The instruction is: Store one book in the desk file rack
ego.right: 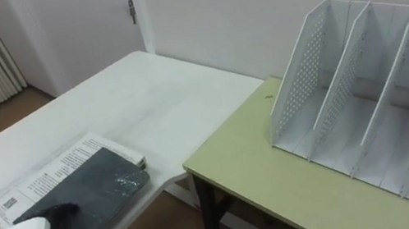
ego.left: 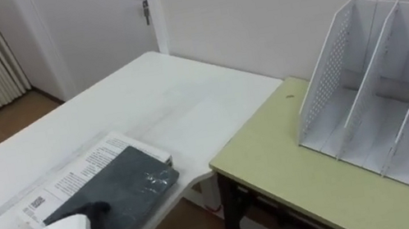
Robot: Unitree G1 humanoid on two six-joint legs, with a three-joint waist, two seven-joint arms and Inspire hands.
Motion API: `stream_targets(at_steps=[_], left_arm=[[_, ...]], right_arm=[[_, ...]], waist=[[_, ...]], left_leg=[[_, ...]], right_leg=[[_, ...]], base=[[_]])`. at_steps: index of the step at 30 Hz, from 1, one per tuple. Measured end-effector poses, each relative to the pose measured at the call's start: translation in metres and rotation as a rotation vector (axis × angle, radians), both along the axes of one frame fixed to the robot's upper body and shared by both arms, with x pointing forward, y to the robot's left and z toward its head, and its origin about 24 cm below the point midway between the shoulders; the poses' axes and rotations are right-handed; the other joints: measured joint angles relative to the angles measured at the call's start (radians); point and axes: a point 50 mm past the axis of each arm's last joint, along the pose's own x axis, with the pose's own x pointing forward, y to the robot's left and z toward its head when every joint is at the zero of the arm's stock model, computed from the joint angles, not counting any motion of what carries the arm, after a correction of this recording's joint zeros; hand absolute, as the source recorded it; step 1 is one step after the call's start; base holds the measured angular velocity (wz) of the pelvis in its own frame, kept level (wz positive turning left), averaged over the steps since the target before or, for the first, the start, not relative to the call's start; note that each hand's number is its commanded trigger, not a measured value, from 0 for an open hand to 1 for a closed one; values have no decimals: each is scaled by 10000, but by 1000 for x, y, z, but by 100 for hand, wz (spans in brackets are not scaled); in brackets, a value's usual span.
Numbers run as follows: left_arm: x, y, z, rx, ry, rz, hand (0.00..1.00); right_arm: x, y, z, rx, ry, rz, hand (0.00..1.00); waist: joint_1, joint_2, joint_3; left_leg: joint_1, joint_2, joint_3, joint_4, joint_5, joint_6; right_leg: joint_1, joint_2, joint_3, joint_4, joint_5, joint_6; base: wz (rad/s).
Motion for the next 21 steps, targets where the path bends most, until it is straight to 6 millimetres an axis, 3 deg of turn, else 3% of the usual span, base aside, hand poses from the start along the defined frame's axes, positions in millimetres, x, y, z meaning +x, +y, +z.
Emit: stream_targets(at_steps=[3,21], left_arm=[[2,1,1,47,-80,45,100],[7,2,5,130,-361,83,100]], right_arm=[[2,-1,0,-27,-81,39,0],[2,-1,0,-75,6,16,0]], waist=[[-16,22,-30],[-14,4,-21]], left_leg=[[1,-5,0,1,1,1],[25,-15,3,43,31,8]], right_leg=[[2,0,7,-4,0,1],[2,-55,41,-26,-14,7]], base=[[0],[0]])
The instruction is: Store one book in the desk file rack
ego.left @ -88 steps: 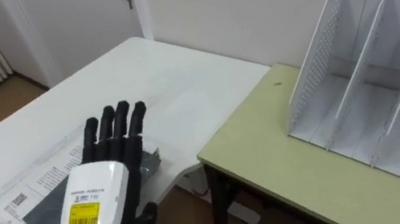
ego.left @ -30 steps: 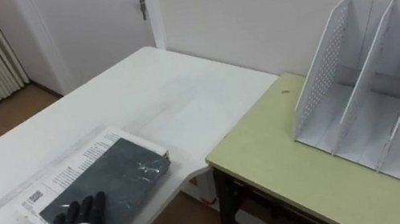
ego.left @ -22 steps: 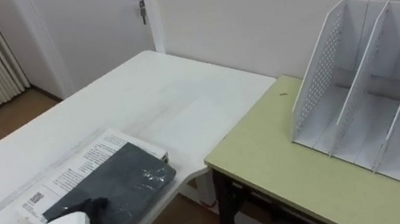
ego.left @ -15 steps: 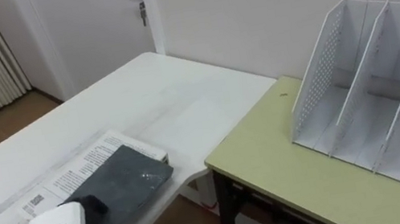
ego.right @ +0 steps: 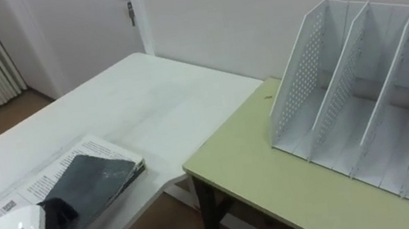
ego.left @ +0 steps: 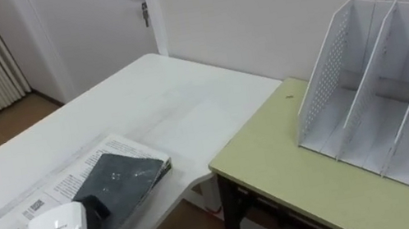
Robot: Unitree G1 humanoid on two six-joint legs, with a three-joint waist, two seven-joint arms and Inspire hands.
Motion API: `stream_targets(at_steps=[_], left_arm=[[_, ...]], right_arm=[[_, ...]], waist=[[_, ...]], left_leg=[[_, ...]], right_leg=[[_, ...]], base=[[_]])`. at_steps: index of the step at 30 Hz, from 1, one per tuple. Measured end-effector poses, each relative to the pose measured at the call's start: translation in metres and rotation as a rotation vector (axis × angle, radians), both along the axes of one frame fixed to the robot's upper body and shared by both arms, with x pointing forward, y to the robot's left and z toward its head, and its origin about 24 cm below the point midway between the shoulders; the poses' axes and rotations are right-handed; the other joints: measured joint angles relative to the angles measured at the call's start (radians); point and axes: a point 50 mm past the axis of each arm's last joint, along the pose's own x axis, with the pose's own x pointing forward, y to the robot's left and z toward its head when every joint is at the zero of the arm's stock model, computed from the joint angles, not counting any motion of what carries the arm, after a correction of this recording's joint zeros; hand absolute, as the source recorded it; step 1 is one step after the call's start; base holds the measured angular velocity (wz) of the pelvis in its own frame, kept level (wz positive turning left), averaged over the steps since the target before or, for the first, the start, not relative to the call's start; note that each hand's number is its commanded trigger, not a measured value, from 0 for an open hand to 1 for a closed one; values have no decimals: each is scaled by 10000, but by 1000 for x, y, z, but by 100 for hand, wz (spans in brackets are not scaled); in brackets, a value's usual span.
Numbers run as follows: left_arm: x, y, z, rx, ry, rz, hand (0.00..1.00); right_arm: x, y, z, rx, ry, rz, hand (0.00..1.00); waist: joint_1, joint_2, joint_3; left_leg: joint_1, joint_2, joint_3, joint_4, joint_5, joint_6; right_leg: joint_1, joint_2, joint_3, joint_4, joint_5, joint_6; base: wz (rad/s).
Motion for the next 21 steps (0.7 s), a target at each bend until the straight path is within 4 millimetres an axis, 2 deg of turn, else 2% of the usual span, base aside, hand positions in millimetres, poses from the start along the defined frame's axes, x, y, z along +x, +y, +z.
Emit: stream_targets(at_steps=[19,21], left_arm=[[1,-1,3,-199,-240,-116,100],[2,-1,7,-693,-415,15,100]], right_arm=[[5,-1,0,-130,-242,54,0],[7,-1,0,-180,-281,62,0]], waist=[[38,-59,28],[34,-61,38]], left_leg=[[-12,-4,12,-7,1,0],[-17,-5,18,-15,1,0]], right_leg=[[-15,1,10,-48,-4,3],[-13,1,10,-57,-3,5]], base=[[0],[0]])
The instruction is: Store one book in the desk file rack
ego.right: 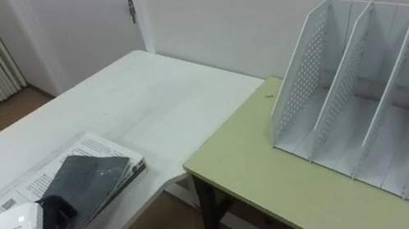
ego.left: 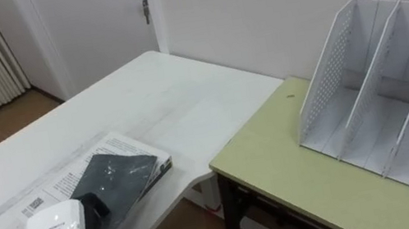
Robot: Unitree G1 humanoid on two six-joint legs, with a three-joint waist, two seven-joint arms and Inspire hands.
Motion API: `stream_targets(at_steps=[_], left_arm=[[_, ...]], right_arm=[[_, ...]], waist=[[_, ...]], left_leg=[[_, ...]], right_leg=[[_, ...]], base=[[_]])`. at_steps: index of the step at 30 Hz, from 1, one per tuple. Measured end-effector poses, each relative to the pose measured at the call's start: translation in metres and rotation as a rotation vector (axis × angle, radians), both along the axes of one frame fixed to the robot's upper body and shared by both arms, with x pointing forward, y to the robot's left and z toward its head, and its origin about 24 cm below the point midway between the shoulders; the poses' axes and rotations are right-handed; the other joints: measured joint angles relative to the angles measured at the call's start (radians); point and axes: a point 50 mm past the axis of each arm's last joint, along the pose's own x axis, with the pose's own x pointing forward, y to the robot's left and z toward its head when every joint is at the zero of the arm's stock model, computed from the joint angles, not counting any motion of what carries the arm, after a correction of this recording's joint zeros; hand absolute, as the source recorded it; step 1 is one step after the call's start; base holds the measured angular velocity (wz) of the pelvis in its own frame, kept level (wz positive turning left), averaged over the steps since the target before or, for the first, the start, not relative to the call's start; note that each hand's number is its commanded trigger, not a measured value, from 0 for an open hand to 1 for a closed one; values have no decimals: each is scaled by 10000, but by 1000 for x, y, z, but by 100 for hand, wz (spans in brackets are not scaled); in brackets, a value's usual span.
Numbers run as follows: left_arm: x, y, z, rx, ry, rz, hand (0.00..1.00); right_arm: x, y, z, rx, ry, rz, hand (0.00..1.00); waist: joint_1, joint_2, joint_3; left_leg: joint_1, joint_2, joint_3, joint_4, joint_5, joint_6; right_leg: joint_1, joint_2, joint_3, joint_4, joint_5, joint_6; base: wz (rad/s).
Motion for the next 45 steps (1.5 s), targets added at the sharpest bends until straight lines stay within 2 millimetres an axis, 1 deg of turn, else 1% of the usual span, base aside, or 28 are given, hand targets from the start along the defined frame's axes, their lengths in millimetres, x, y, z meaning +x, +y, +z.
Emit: stream_targets(at_steps=[1,5,6,7,9,10,11,12,13,15,16,18,21,22,23,24,26,27,28,29,31,33,34,36,37,39,41,45], left_arm=[[0,0,1,-215,-27,57,100],[3,2,8,-2061,-261,392,100],[4,2,13,-2948,-376,480,100],[5,2,16,-3478,-429,493,100],[6,-3,25,-5822,-582,259,100],[6,-5,26,-6409,-590,150,100],[7,-8,31,-7792,-633,-36,100],[8,-13,36,-9136,-658,-344,100],[9,-16,37,-9801,-639,-512,100],[9,-31,36,-11870,-109,-1233,100],[9,-34,35,-12462,42,-1358,100],[8,-42,34,-14327,517,-1755,100],[13,-47,39,-15760,708,-2479,100],[14,-48,41,-16122,673,-2656,100],[17,-50,46,-16735,567,-3089,100],[19,-51,50,-17267,421,-3483,100],[23,-50,57,-17833,176,-3969,100],[24,-49,59,-18220,-51,-4203,100],[24,-47,60,-18346,-129,-4292,100],[24,-46,61,-18444,-147,-4480,100],[24,-43,59,-18487,30,-4665,100],[23,-38,51,-18677,369,-4588,100],[23,-37,49,-18688,487,-4584,100],[22,-36,46,-18695,724,-4803,100],[22,-36,47,-18699,761,-4901,100],[21,-36,43,-19063,973,-5143,100],[20,-34,40,-19141,1125,-5230,100],[19,-29,39,-19108,1238,-5563,100]], right_arm=[[0,0,0,-2,7,-2,0],[4,0,0,25,-130,2,0],[5,0,-1,55,-211,-42,0],[6,0,-1,62,-241,-34,0],[10,0,-1,104,-414,45,0],[11,1,-1,116,-455,90,0],[13,1,-1,155,-593,161,0],[17,1,-1,202,-777,252,0],[20,1,-1,219,-868,302,0],[27,2,-1,320,-1213,499,0],[29,3,-1,333,-1283,530,0],[32,3,-1,323,-1387,958,0],[41,4,0,465,-1732,1468,0],[44,3,1,503,-1822,1583,0],[50,1,3,537,-2013,1830,0],[57,-1,5,515,-2247,1970,0],[67,-2,8,558,-2647,2131,0],[78,-2,13,658,-3188,2254,0],[85,-2,16,698,-3497,2288,0],[97,0,21,767,-4110,2377,0],[112,4,30,973,-5052,2285,0],[137,23,46,2077,-6863,1708,0],[142,29,50,2415,-7259,1577,0],[156,47,65,3748,-8456,1142,0],[159,51,69,4056,-8685,1076,0],[168,61,80,5178,-9303,802,0],[172,64,89,5649,-9612,948,0],[182,69,107,6522,-10340,1388,0]], waist=[[3,1,2],[-13,11,59],[11,44,101],[6,23,108],[-2,27,152],[7,95,193],[-9,52,191],[-48,65,225],[-59,76,236],[-96,105,253],[-100,111,265],[-96,131,285],[-77,127,319],[-37,143,317],[24,158,342],[90,205,318],[219,186,336],[282,115,375],[266,160,350],[248,104,380],[349,23,381],[398,-12,373],[397,-12,370],[388,21,349],[392,28,349],[404,99,308],[400,149,274],[398,202,258]], left_leg=[[-1,-1,-2,-5,0,0],[-19,-15,-43,-1,9,14],[-44,-19,-41,24,9,14],[-50,-22,-46,37,9,15],[-53,-35,-37,28,14,23],[-56,-36,-30,25,14,23],[-58,-34,-20,24,14,23],[-68,-28,-19,23,14,24],[-70,-16,-19,22,14,24],[-152,36,24,31,14,24],[-174,37,26,39,14,24],[-231,47,211,13,15,22],[-352,56,254,21,16,19],[-389,57,279,24,16,19],[-412,58,325,16,16,20],[-434,62,413,15,16,20],[-421,72,560,11,16,20],[-436,87,657,11,16,20],[-456,114,704,14,15,20],[-475,148,772,12,15,19],[-461,161,832,12,14,18],[-388,177,825,12,13,16],[-362,178,829,17,11,14],[-369,176,788,74,6,11],[-383,176,792,99,6,11],[-374,181,809,106,5,10],[-365,185,808,109,5,10],[-363,194,804,113,5,10]], right_leg=[[0,0,-2,-3,0,0],[12,-27,-79,-24,0,9],[-2,-31,-81,-31,-1,11],[-7,-35,-96,-34,-2,13],[-36,-52,-118,-32,-8,24],[-34,-54,-113,-32,-9,27],[-36,-60,-99,-22,-12,33],[-46,-64,-102,-22,-13,36],[-56,-64,-90,-12,-13,37],[-169,-58,-59,25,-13,35],[-190,-58,-69,29,-12,35],[-323,-36,-15,61,6,3],[-468,-7,60,73,17,-29],[-531,-2,107,96,17,-30],[-619,0,201,218,15,-33],[-691,-6,261,252,15,-33],[-765,-21,354,354,14,-32],[-777,-19,421,363,15,-33],[-776,-21,431,360,17,-37],[-801,-31,441,373,18,-36],[-844,-27,489,396,19,-36],[-777,-7,524,418,21,-39],[-743,-4,525,412,21,-39],[-685,-2,513,367,25,-42],[-683,-3,512,370,28,-42],[-687,-3,502,382,30,-44],[-688,-9,507,436,30,-45],[-746,-21,512,558,36,-56]], base=[[0],[4],[5],[5],[2],[0],[0],[0],[-4],[-5],[-4],[-14],[-9],[-14],[-21],[-22],[-25],[-25],[-12],[0],[-5],[-5],[0],[6],[8],[6],[0],[0]])
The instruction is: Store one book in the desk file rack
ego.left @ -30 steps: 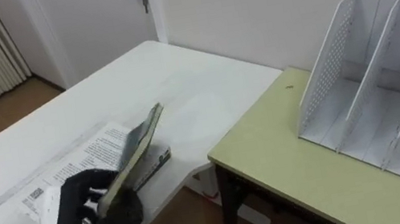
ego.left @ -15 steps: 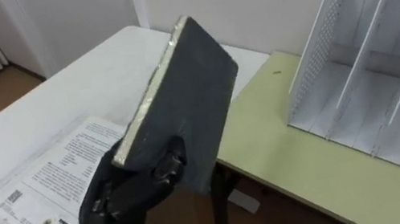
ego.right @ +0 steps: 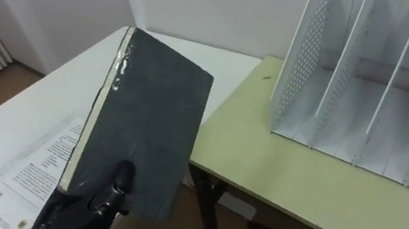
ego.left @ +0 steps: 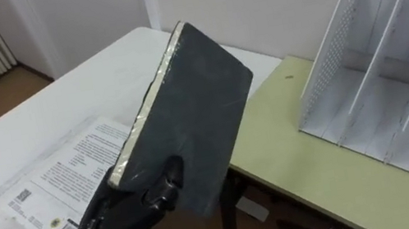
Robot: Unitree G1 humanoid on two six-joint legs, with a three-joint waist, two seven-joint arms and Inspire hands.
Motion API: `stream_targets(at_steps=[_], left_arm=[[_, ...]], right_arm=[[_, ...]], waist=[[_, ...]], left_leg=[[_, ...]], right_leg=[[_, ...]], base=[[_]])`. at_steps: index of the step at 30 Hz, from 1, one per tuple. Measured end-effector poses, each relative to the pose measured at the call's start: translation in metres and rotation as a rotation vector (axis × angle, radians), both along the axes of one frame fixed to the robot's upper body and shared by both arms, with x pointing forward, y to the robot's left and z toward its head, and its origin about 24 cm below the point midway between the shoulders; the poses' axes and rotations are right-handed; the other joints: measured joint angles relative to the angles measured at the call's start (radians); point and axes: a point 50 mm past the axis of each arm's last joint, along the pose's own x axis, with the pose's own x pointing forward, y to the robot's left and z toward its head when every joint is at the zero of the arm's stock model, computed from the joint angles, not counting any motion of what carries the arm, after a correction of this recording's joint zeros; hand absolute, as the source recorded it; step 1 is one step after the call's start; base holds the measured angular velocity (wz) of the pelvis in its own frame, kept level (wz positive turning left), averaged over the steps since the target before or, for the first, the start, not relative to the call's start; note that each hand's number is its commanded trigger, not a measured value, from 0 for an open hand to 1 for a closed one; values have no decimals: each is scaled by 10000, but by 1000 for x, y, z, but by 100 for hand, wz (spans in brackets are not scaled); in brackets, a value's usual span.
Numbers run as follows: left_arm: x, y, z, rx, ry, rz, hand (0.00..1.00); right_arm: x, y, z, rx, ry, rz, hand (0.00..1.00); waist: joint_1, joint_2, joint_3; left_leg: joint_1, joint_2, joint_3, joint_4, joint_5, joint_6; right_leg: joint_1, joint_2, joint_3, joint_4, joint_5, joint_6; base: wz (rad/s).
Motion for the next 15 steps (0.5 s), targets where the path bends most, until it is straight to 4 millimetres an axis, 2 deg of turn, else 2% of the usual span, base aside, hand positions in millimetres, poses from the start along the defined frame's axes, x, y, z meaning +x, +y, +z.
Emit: stream_targets(at_steps=[6,8,11,15], left_arm=[[-5,4,-5,6,57,-261,100],[-8,5,-7,-2,85,-291,100],[-9,6,-7,-15,49,-380,100],[-10,10,-13,-359,99,-592,100]], right_arm=[[5,-2,13,1607,-448,147,0],[5,-2,14,1730,-483,245,0],[8,-1,18,1834,-630,469,0],[16,1,39,2497,-1571,670,0]], waist=[[63,-64,-19],[79,-92,-35],[134,-113,-16],[78,-111,-17]], left_leg=[[45,10,0,44,0,1],[17,19,6,54,0,1],[-20,20,51,62,1,2],[-116,10,12,87,1,3]], right_leg=[[-37,2,25,22,5,-6],[-86,5,27,66,11,-16],[-179,-3,55,169,8,-21],[-269,-18,44,193,6,-22]], base=[[0],[-2],[-3],[-1]])
